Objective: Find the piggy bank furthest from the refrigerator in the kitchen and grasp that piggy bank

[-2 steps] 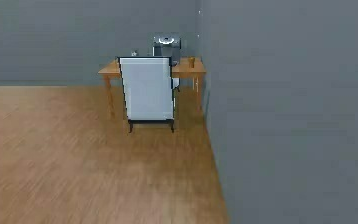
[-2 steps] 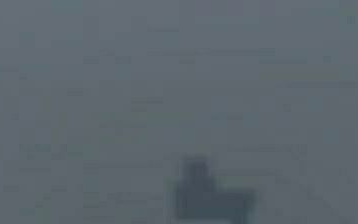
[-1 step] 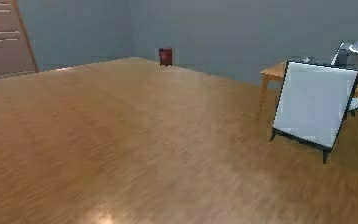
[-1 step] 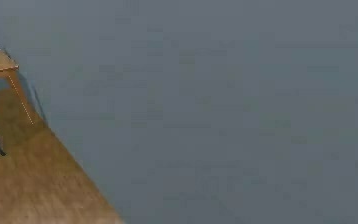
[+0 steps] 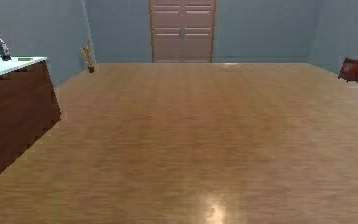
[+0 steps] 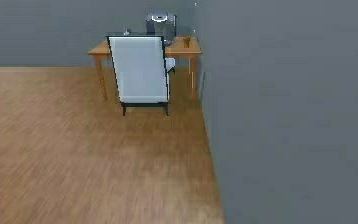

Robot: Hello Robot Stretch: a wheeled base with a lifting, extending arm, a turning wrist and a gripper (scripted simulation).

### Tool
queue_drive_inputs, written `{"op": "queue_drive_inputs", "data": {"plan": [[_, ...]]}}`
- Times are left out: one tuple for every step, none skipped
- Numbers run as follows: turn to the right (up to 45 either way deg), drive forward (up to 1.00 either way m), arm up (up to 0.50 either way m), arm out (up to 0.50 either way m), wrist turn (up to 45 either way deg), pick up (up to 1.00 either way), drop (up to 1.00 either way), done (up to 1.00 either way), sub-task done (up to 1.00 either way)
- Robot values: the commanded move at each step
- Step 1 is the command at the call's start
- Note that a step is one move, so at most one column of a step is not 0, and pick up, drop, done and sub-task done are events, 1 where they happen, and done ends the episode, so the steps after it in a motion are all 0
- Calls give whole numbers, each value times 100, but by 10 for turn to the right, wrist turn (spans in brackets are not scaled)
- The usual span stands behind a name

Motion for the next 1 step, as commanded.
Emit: {"op": "queue_drive_inputs", "data": {"plan": [[0, 25, 0, 0, 0, 0, 0, 0, 0]]}}
